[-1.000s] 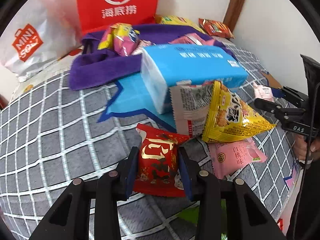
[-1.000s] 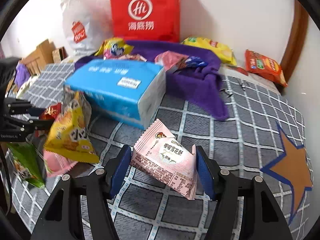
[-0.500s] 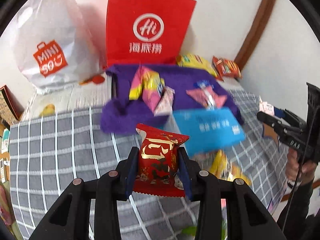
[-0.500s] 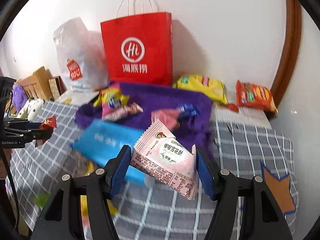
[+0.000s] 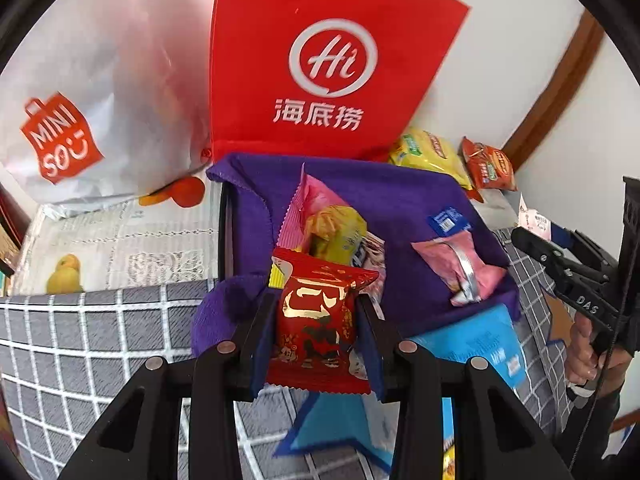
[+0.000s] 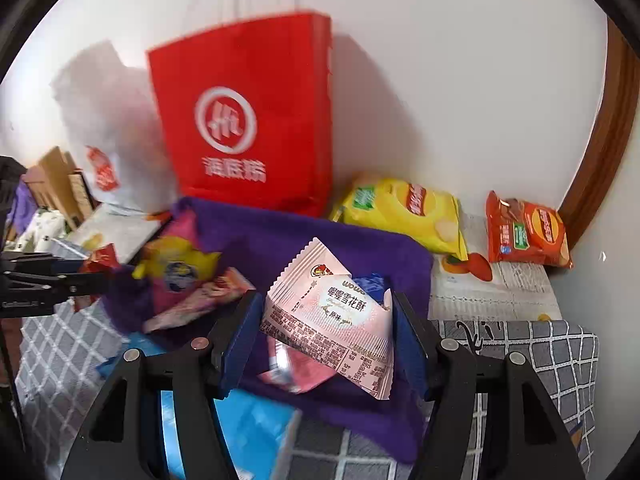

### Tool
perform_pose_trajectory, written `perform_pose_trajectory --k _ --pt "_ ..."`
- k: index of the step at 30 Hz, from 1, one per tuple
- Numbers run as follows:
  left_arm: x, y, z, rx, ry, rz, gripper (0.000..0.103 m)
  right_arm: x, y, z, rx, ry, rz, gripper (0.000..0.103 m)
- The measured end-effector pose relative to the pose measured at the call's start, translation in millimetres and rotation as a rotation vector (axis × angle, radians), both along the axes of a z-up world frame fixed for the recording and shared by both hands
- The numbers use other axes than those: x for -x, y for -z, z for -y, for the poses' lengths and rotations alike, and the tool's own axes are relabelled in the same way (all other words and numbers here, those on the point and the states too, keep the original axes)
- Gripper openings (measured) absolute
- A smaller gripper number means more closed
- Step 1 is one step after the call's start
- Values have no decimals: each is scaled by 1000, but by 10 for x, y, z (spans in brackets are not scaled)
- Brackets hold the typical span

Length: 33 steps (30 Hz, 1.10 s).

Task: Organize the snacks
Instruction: 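Carry the red packet onto the towel and open left tool while right tool drops pastry packet there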

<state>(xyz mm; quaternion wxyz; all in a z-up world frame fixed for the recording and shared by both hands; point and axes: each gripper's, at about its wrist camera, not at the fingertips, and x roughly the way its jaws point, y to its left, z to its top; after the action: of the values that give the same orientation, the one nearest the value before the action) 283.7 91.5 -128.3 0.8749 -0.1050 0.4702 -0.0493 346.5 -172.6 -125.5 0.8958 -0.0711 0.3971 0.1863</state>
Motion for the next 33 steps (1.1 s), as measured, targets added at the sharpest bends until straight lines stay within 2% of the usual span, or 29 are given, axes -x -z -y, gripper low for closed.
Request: perform_pose_trajectory --k 6,12,14,21,24,25,27,33 --pt "-175 130 12 2 5 -5 37 -254 323 -4 -5 30 -58 64" --pt "-267 218 19 14 9 -19 37 -311 486 -67 9 19 -95 65" --pt "-278 233 11 20 9 -25 37 -309 493 -78 7 15 -97 68" --pt "-269 195 38 12 19 -26 40 -222 362 -135 29 -6 -67 76" --pt "-237 132 59 -9 29 -24 61 -149 270 -126 32 0 -57 78" --pt "-210 99 67 -26 29 -17 63 -107 229 -119 32 6 -50 79" --pt "-137 32 72 -47 26 -2 63 6 136 -96 29 16 -41 79" --pt "126 -129 2 -24 26 19 63 451 -97 12 11 57 -26 79"
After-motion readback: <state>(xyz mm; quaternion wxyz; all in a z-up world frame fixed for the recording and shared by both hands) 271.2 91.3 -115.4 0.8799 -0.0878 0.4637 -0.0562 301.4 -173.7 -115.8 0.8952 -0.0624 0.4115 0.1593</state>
